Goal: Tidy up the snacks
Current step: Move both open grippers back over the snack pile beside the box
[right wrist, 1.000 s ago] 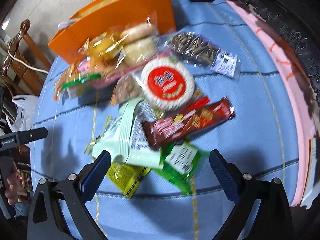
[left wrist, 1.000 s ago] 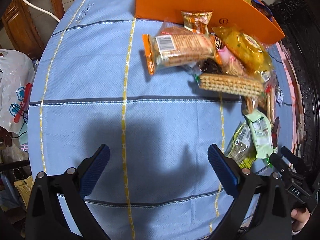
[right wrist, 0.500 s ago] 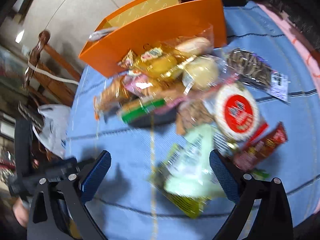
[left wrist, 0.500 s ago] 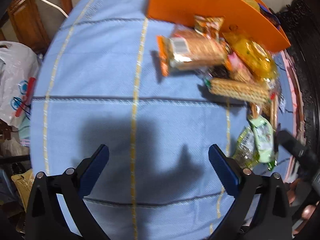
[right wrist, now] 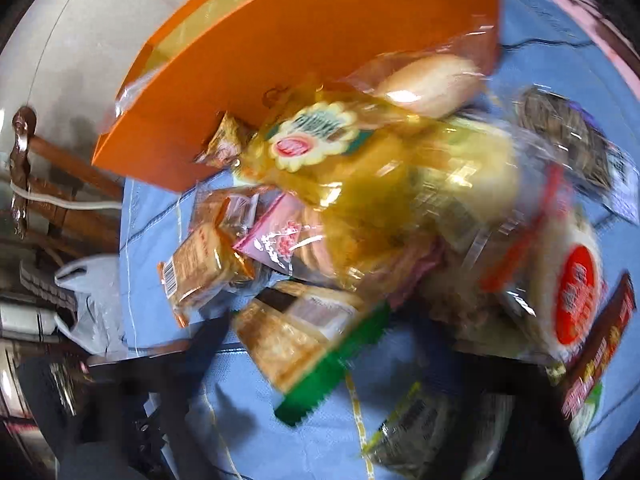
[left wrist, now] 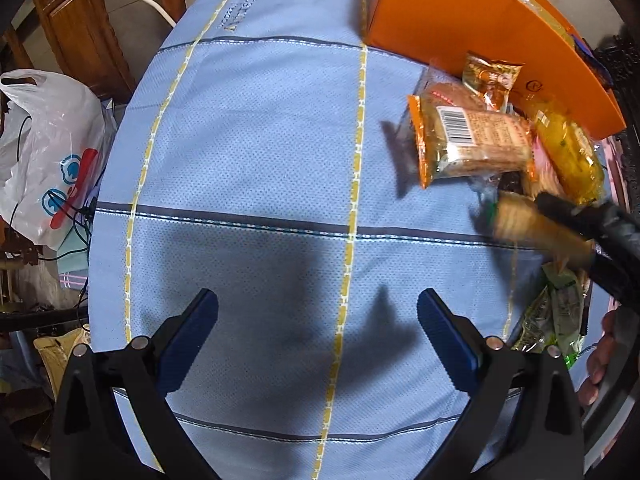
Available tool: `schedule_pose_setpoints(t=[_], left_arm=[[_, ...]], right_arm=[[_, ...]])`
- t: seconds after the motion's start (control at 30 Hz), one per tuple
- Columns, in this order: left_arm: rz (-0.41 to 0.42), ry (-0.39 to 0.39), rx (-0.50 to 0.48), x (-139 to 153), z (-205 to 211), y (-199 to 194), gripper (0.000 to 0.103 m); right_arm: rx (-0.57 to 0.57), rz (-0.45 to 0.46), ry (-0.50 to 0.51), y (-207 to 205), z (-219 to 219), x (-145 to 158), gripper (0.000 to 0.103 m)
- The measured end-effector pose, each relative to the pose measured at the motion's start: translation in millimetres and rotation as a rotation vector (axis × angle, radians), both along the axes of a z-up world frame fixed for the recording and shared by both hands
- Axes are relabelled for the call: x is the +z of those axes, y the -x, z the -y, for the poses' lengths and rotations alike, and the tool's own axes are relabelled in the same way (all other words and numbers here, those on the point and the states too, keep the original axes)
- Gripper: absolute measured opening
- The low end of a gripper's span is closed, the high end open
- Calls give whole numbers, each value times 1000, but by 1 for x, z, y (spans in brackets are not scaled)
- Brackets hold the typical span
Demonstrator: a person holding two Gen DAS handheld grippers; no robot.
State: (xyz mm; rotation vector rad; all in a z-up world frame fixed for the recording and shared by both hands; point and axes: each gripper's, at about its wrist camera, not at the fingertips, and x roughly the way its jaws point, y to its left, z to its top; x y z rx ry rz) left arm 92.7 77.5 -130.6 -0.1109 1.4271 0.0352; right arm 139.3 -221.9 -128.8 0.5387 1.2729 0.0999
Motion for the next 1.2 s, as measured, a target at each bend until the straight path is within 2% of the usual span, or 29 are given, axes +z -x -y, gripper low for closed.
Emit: schedule_pose_setpoints(t=[0.07, 0.13, 0.3, 0.4, 0.53, 0.6, 0.7, 0.73, 0.77, 0.87, 0.9, 1.03, 1.13, 1.2], left_arm=[[4, 0, -4, 0, 2, -3, 98], [25, -13, -27, 4, 7, -7, 98], [136, -83, -165, 20, 35, -28, 98], [167, -108, -228, 24, 56, -47, 98], [192, -139, -299, 16, 78, -60, 98], [201, -181, -379, 9, 90, -66, 99], [200, -184, -470, 5, 107, -71, 99], [191, -180, -490, 3, 111, -71, 99], [174, -179, -498, 1, 115, -71, 99], [105, -132, -532, -12, 127, -62, 99], [81, -89, -538, -17, 131, -58, 99], [40, -9, -509, -23, 129, -49, 99], [90, 50, -451, -7, 114, -51, 99], [126, 52, -466, 6, 116, -54, 99]], right_arm=[[13, 6, -73, 1, 6, -2, 34], [23, 12, -98, 7, 17, 0, 31], [54, 50, -131, 37, 48, 11, 28], [78, 76, -87, 56, 60, 15, 27], [86, 65, -114, 71, 69, 7, 29], [95, 53, -139, 75, 70, 1, 30], [138, 68, -165, 81, 67, 3, 57], [165, 73, -162, 79, 60, 4, 71], [190, 79, -147, 79, 54, 6, 80], [248, 77, -92, 79, 36, 9, 93], [270, 73, -87, 78, 31, 10, 95], [273, 79, -105, 77, 35, 19, 95], [251, 129, -15, 77, 47, 33, 98], [237, 140, 13, 75, 58, 37, 98]])
